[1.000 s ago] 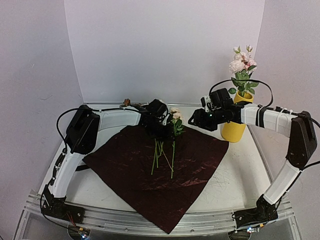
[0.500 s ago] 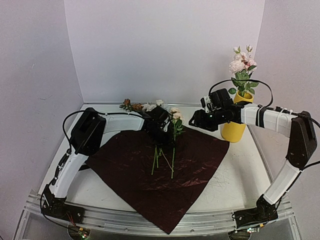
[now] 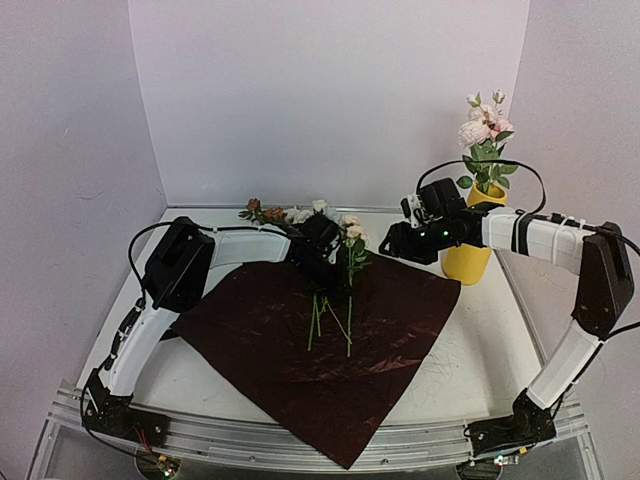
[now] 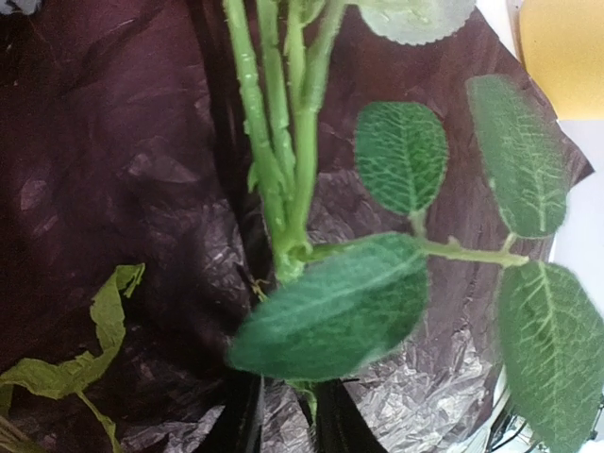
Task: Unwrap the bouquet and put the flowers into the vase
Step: Pick up the fake flower from the wrapping paper.
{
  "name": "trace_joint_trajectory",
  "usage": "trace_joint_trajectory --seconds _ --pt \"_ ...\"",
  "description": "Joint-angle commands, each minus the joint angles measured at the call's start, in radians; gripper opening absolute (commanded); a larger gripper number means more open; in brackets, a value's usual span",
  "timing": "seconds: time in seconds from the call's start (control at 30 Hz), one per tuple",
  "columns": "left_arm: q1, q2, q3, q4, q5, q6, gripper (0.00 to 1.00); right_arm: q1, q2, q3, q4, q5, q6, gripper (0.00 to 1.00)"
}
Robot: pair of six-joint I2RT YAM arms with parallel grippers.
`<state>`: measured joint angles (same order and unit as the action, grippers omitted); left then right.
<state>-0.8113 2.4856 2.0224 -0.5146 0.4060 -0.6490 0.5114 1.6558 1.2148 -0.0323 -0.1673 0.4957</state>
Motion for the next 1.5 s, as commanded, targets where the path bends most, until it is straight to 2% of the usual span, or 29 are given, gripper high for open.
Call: trace_joint_trajectory --seconds 0.0,0.17,0.43,0.57,0.67,0.73,0.9,1.07,1.27,1.47 --pt "-0.008 0.01 0.033 -0.002 -0.036 -0.026 0.13 0.0 -0.045 0.027 -0.04 0.0 -0.033 0.61" --pt "-0.009 0.005 0.073 -0.002 -0.039 -0.03 0.02 -0.002 -0.063 0.022 -0.056 -0.031 -0.052 0.61" --pt "-0.01 -0.124 0.046 -0.001 -0.114 -0.039 0.01 -0.001 -0.161 -0.058 -0.059 -0.09 -0.055 0.61" --pt "-0.014 -0.183 -0.019 -0.001 -0.146 -0.069 0.08 -0.002 -0.209 -0.095 -0.062 -0.119 -0.057 0.61" --pt "-0.022 -0.194 -0.046 -0.001 -0.153 -0.106 0.36 -0.001 -0.271 -0.13 -0.062 -0.14 -0.052 0.62" --pt "-0.033 -0.18 -0.04 -0.001 -0.15 -0.111 0.5 -0.002 -0.296 -0.144 -0.063 -0.139 -0.051 0.62" --pt "-0.054 -0.128 -0.013 -0.002 -0.157 -0.119 0.52 -0.002 -0.29 -0.119 -0.063 -0.107 -0.061 0.62" --pt "-0.061 -0.107 -0.023 -0.014 -0.226 -0.174 0.57 -0.001 -0.328 -0.107 -0.072 -0.091 -0.049 0.62" --pt "-0.084 -0.059 0.033 -0.057 -0.268 -0.169 0.49 -0.001 -0.432 -0.191 -0.076 -0.05 -0.016 0.62" --pt "-0.117 -0.02 0.094 -0.136 -0.394 -0.134 0.49 -0.001 -0.489 -0.219 -0.083 -0.036 0.008 0.62"
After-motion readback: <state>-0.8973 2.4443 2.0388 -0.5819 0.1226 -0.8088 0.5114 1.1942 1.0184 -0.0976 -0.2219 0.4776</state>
